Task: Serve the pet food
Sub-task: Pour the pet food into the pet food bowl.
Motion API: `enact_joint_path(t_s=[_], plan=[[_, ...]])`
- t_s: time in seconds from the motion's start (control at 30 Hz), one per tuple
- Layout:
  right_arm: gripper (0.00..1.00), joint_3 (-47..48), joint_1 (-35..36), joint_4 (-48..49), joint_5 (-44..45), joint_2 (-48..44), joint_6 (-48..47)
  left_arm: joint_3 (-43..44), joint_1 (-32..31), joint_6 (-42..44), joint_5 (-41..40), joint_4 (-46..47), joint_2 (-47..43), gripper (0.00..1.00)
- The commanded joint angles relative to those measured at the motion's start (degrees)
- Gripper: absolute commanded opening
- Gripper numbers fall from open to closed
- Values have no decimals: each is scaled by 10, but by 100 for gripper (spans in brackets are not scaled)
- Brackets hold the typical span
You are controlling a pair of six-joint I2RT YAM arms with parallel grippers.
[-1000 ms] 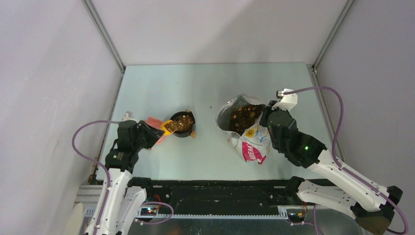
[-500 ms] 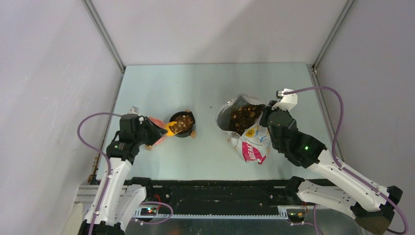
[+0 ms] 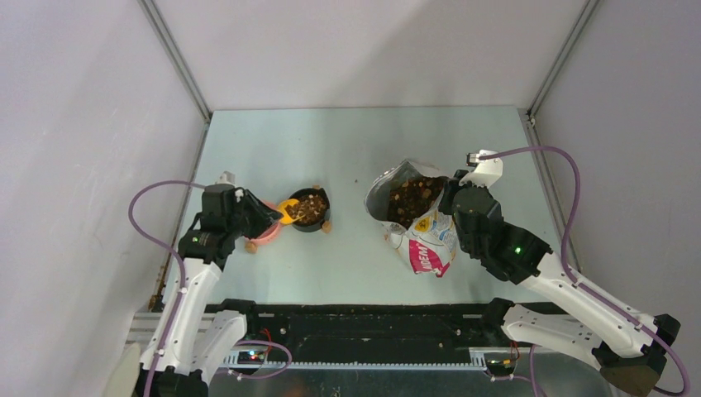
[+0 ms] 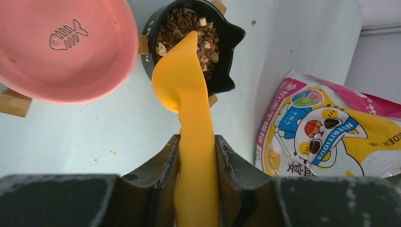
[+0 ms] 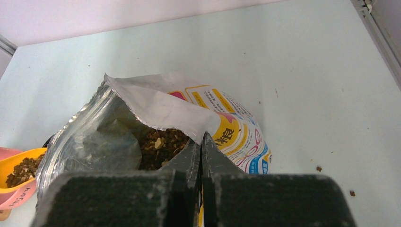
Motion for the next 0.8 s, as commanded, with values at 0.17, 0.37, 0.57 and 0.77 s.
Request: enact_joint_path(t_s=[0.17, 0.37, 0.57, 0.77], plan=[[0, 15, 7, 50, 23, -22, 7, 63, -3, 34, -56, -57, 2, 0], [0, 15, 7, 48, 25, -23, 8, 64, -4, 37, -30, -48, 13, 0], [0, 15, 8, 49, 24, -24, 6, 66, -8, 36, -30, -38, 17, 0], [0, 15, 9, 49, 23, -25, 6, 92, -48, 36, -72, -48, 44, 0]])
